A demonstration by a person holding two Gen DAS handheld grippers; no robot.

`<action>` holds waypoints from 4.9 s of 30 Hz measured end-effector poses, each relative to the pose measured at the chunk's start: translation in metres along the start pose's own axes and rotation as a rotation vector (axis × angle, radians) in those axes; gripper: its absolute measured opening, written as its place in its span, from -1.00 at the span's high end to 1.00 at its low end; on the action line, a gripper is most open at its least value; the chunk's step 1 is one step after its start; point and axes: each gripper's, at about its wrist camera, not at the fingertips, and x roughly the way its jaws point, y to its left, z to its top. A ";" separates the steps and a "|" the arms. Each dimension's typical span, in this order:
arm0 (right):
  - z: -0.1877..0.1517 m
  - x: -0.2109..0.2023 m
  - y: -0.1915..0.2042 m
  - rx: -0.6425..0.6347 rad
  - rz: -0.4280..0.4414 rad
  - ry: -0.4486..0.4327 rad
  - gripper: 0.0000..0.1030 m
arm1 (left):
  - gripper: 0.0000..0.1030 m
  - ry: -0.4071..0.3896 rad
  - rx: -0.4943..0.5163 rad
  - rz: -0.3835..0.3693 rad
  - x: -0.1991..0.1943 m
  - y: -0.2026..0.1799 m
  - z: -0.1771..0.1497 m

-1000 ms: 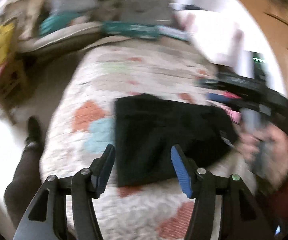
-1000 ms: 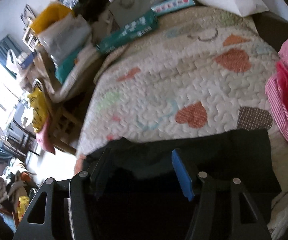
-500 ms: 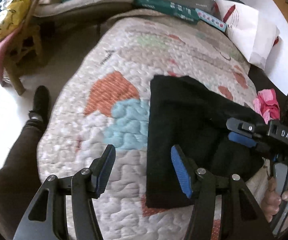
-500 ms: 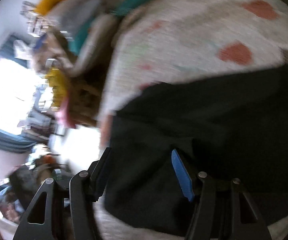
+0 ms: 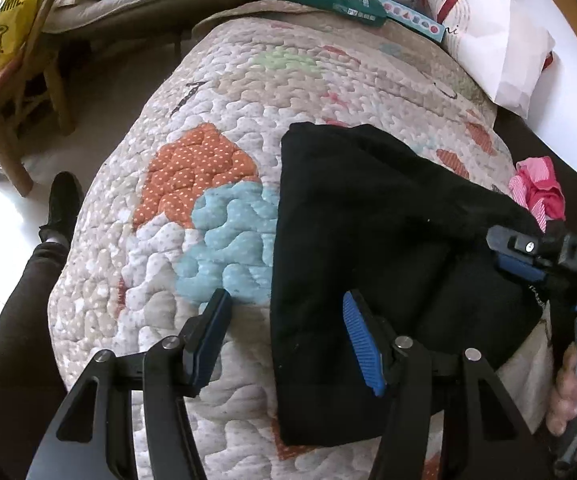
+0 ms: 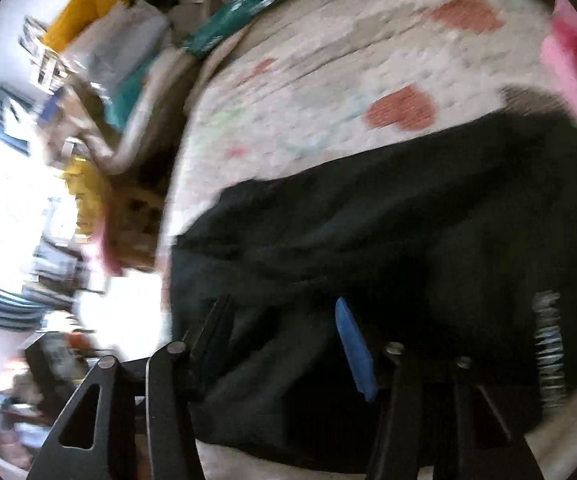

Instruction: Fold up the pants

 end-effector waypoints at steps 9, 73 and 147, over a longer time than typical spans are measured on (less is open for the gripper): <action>0.003 -0.032 -0.026 0.043 -0.126 -0.118 -0.20 | -0.12 -0.068 0.013 0.029 -0.027 -0.002 0.017; -0.020 -0.068 -0.108 0.348 -0.231 -0.359 -0.24 | 0.48 0.243 0.845 -0.196 0.133 -0.335 0.068; -0.083 0.034 0.179 -0.602 -0.032 -0.005 -0.37 | 0.12 0.099 -0.162 -0.338 0.004 0.076 0.104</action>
